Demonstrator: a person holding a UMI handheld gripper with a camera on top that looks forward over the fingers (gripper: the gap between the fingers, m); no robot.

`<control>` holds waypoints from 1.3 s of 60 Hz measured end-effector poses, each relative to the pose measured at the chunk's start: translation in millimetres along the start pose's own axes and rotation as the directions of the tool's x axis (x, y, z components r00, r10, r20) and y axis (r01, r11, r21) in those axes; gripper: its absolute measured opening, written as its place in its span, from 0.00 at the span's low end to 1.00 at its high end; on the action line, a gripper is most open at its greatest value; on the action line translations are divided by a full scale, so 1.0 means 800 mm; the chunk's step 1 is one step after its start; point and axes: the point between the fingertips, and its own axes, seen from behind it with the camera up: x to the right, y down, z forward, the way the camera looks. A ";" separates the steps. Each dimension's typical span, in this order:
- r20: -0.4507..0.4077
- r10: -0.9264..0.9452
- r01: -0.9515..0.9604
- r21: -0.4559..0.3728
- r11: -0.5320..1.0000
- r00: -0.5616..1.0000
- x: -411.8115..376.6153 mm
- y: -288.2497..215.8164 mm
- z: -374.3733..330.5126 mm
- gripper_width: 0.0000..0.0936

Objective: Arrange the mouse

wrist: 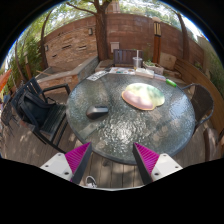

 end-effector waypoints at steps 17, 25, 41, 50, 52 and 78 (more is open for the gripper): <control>0.040 0.019 -0.021 0.057 0.998 0.999 -0.110 -0.075 0.160 0.90; 0.002 0.052 -0.052 0.059 0.997 0.999 -0.115 -0.106 0.203 0.90; -0.085 0.076 -0.072 0.048 0.996 0.993 -0.109 -0.147 0.255 0.69; -0.111 0.058 -0.054 0.033 0.998 0.992 -0.101 -0.149 0.259 0.47; -0.107 0.053 -0.050 0.029 0.998 0.993 -0.101 -0.149 0.258 0.45; 0.146 -0.037 -0.017 0.351 0.936 0.989 -0.072 -0.406 0.134 0.39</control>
